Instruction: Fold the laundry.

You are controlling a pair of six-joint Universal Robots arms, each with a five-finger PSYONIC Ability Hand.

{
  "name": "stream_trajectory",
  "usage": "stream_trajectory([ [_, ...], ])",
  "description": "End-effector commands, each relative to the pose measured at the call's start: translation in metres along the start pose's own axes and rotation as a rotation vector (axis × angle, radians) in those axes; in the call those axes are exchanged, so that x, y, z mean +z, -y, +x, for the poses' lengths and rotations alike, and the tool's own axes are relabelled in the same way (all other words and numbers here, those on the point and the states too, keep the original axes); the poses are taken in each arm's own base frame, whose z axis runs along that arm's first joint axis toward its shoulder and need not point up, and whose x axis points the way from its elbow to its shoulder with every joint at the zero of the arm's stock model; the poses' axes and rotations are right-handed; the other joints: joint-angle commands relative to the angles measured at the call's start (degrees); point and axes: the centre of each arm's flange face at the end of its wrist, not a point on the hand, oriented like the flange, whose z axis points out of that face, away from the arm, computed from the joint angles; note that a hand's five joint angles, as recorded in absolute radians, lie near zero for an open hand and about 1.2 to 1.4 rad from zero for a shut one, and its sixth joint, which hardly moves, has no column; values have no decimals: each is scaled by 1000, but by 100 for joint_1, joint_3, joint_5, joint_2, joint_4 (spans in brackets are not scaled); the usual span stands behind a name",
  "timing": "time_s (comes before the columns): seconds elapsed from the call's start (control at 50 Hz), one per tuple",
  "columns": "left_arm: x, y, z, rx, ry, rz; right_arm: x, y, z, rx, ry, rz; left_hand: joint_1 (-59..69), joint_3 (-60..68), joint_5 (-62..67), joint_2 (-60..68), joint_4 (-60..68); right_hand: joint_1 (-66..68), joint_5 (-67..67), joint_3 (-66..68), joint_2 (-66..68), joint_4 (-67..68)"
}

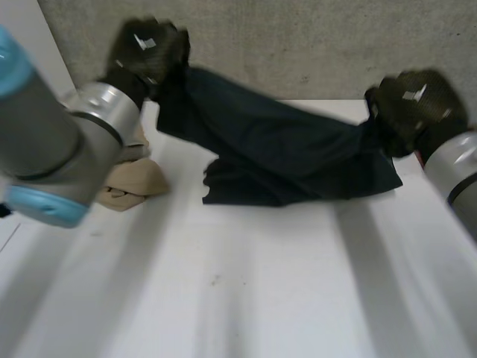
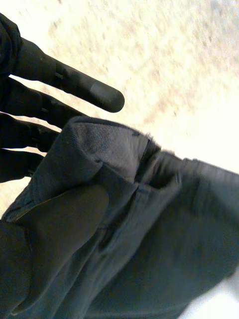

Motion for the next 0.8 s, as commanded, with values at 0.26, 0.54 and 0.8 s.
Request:
stream_trajectory([
  [0.26,-59,26,-13,-26,-17,-185,36,25,44,5,-34,-68,1455,1277,1371,1167,1140,1581,1270,1207,1301,1136],
  [0.54,54,2,-38,30,120,188,124,8,55,134,-259,226,1455,1277,1371,1167,1140,1581,1270,1207,1301,1136],
  [0.8,63,39,-51,23,278,501,120,78,48,150,-340,647,1455,1277,1371,1167,1140,1581,1270,1207,1301,1136],
])
